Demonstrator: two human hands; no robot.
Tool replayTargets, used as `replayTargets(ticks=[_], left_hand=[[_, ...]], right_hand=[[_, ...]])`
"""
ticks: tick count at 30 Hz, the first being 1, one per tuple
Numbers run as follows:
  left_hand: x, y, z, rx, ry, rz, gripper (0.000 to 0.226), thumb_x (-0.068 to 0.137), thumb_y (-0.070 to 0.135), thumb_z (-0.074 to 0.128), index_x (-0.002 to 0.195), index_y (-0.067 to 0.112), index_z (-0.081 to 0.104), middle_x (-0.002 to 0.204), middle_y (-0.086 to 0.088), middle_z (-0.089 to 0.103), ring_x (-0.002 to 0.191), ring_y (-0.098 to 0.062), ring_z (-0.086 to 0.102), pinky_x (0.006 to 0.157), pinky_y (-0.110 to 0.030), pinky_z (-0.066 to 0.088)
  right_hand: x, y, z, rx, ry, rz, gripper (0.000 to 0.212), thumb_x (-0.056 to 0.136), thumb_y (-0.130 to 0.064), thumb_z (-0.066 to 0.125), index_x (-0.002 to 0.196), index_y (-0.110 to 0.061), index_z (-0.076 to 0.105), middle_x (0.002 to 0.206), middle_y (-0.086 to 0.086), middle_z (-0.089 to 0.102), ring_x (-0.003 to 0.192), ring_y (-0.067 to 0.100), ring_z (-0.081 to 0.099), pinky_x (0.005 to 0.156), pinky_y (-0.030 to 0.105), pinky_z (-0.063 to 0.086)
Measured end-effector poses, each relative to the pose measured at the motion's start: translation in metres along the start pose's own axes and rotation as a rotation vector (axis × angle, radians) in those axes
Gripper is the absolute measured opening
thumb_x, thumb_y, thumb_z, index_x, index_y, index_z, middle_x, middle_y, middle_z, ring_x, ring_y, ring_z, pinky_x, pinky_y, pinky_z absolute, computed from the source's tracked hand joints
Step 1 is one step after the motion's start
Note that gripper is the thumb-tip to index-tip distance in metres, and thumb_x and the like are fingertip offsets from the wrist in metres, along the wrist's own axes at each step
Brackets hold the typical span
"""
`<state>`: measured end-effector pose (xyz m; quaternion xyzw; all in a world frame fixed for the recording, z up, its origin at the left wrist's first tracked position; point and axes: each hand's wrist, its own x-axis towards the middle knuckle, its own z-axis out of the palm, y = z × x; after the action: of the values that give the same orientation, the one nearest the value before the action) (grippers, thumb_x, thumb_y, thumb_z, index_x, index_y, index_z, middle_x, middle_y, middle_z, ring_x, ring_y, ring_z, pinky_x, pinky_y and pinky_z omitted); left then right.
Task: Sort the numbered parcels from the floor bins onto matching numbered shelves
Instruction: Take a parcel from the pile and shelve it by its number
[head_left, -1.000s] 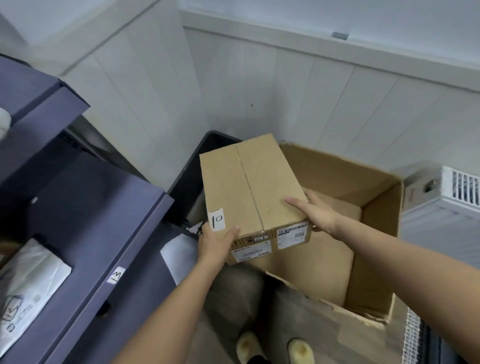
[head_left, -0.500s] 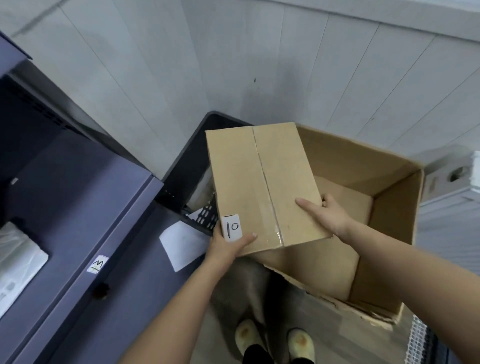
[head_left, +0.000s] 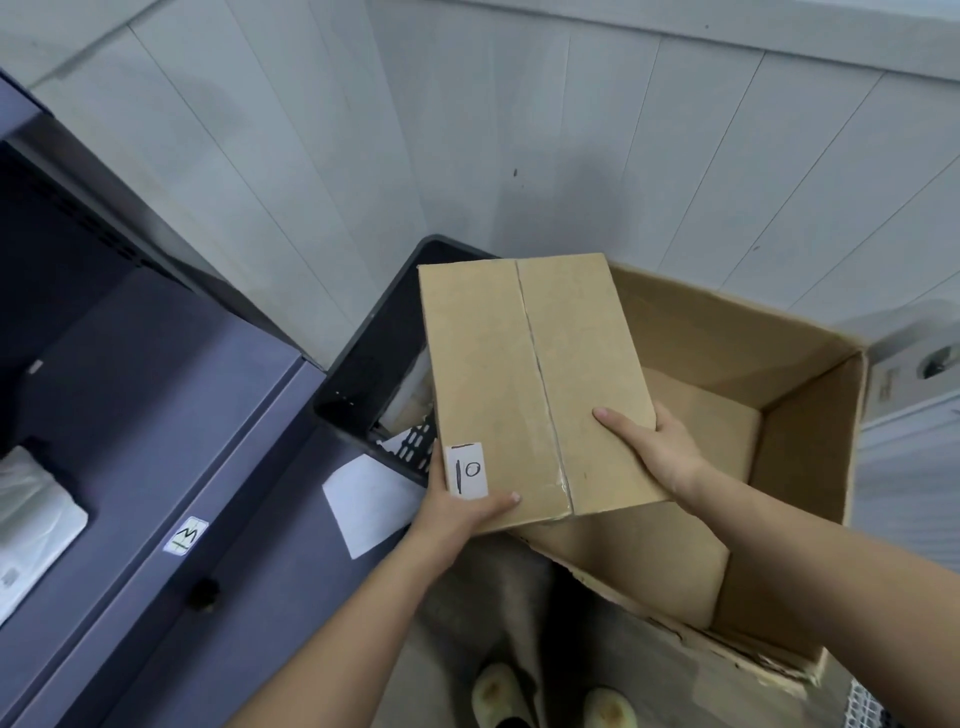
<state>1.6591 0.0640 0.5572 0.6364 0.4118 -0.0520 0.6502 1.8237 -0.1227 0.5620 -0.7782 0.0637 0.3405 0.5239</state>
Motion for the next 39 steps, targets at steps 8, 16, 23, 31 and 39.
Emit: replayTargets(ticks=[8,16,23,31,39], left_hand=[[-0.055,0.018,-0.002,-0.024,0.064,0.077,0.097,0.055,0.022,0.092,0.138,0.024,0.04,0.117,0.009,0.067,0.107,-0.008,0.064,0.096,-0.027,0.051],[-0.162,0.078,-0.009,-0.032,0.166,0.225,0.086,0.069,0.012,0.086,0.135,0.034,0.035,0.117,0.013,0.062,0.107,-0.004,0.059,0.074,-0.009,0.049],[-0.253,0.117,-0.024,-0.038,0.199,0.355,0.1,0.06,0.032,0.091,0.141,0.03,0.033,0.125,0.008,0.059,0.112,-0.008,0.058,0.094,-0.024,0.05],[-0.34,0.124,-0.033,-0.031,0.186,0.456,0.111,0.042,0.047,0.09,0.137,0.03,0.036,0.121,0.006,0.062,0.112,-0.014,0.06,0.101,-0.042,0.049],[-0.447,0.1,-0.044,-0.048,0.165,0.496,0.108,0.042,0.042,0.089,0.136,0.034,0.036,0.119,0.011,0.062,0.111,-0.01,0.06,0.104,-0.035,0.046]], right_hand=[[-0.042,-0.03,-0.014,0.003,-0.049,-0.124,0.058,0.077,-0.045,0.076,0.126,-0.023,0.055,0.111,-0.008,0.065,0.095,0.006,0.062,0.071,0.021,0.047],[-0.119,-0.096,-0.039,-0.093,-0.098,-0.331,0.057,0.076,-0.057,0.073,0.125,-0.037,0.051,0.113,-0.014,0.061,0.109,0.015,0.057,0.094,0.036,0.046],[-0.205,-0.15,-0.059,-0.076,-0.111,-0.503,0.069,0.067,-0.067,0.074,0.126,-0.039,0.054,0.111,-0.017,0.062,0.11,0.017,0.059,0.1,0.043,0.046],[-0.305,-0.154,-0.08,-0.041,-0.086,-0.625,0.046,0.07,-0.06,0.072,0.108,-0.04,0.055,0.106,-0.016,0.065,0.102,0.016,0.063,0.098,0.045,0.048],[-0.424,-0.125,-0.092,-0.046,-0.094,-0.725,0.059,0.079,-0.054,0.068,0.126,-0.023,0.053,0.104,-0.01,0.064,0.093,0.015,0.063,0.076,0.035,0.047]])
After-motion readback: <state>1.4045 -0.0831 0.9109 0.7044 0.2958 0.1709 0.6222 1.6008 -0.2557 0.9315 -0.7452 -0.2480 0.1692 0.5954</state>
